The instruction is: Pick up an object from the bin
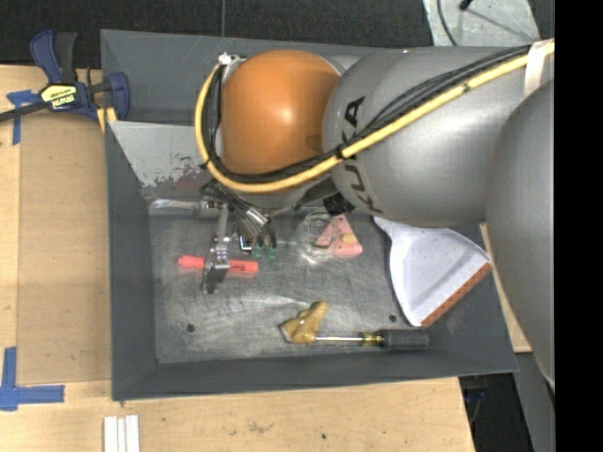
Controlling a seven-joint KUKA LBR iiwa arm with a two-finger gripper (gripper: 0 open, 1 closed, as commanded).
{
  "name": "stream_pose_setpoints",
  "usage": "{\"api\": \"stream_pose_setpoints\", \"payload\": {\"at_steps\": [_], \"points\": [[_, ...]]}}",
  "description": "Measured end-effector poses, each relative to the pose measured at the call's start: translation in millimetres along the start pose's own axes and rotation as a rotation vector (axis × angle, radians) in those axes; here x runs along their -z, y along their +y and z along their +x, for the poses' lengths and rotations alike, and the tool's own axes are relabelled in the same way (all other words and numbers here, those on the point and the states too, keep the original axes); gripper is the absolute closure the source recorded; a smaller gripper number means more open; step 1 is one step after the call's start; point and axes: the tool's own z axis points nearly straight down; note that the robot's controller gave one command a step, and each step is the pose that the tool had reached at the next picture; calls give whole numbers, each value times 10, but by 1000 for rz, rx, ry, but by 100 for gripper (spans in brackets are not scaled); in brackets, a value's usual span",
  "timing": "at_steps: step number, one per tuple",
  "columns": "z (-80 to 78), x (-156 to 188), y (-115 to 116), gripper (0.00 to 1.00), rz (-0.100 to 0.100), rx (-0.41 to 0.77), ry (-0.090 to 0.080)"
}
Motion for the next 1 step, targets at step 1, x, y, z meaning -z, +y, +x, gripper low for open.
{"api": "stream_pose_setpoints", "payload": {"at_steps": [1], "points": [[-21, 48, -13, 0, -2, -3, -8]]}}
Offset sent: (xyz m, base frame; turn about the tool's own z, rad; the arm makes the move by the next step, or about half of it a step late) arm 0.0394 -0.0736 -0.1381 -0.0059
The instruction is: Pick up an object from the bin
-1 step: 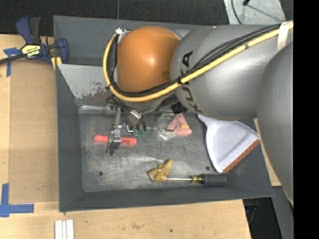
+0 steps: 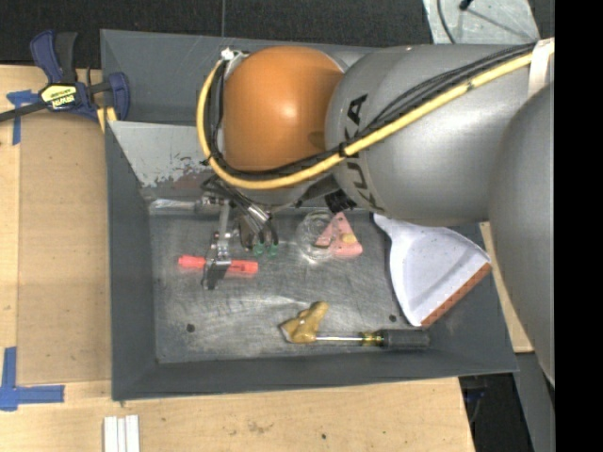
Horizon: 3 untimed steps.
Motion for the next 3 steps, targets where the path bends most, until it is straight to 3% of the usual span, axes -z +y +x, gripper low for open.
{"api": "stream_pose_setpoints", "payload": {"at_steps": [1, 2, 3], "points": [[-181, -618, -315, 0, -2, 7, -5], [-183, -1186, -502, 0, 0, -163, -1], [-261, -1373, -644, 0, -1, -61, -2]]}}
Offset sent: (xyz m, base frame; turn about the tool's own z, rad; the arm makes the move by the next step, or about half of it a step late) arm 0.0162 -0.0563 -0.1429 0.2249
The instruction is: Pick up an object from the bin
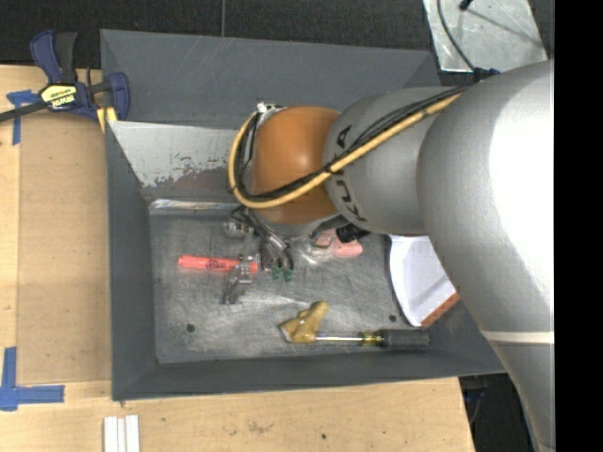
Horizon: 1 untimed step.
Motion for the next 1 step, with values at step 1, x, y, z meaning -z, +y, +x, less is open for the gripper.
{"api": "stream_pose_setpoints", "payload": {"at_steps": [1], "points": [[37, -3, -34, 0, -2, -52, -6]]}}
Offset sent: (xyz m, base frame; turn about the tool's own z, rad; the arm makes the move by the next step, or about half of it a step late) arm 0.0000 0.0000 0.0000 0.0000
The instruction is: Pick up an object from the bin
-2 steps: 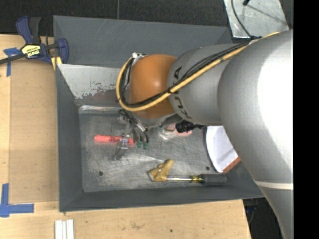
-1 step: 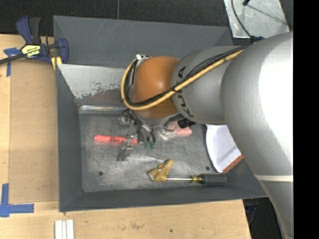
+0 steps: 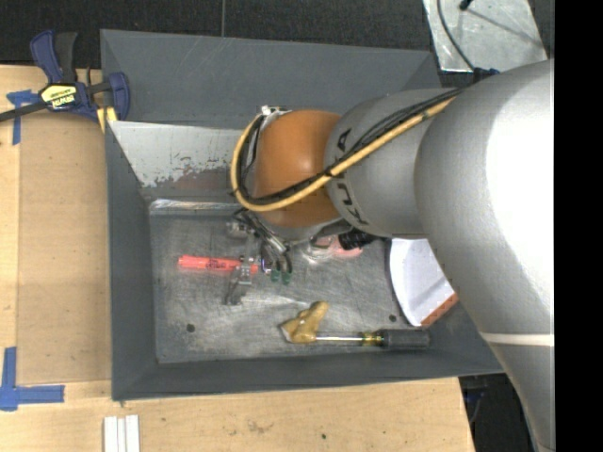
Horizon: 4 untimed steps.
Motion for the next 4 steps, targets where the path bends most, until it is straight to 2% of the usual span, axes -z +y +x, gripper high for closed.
{"api": "stream_pose_setpoints", "payload": {"at_steps": [1, 2, 3, 4], "points": [[-76, 40, 40, 100, 0, 50, -5], [-76, 40, 39, 100, 0, 50, -5], [-58, 77, 33, 100, 3, 50, 4], [-36, 256, 26, 100, 6, 50, 16]]}}
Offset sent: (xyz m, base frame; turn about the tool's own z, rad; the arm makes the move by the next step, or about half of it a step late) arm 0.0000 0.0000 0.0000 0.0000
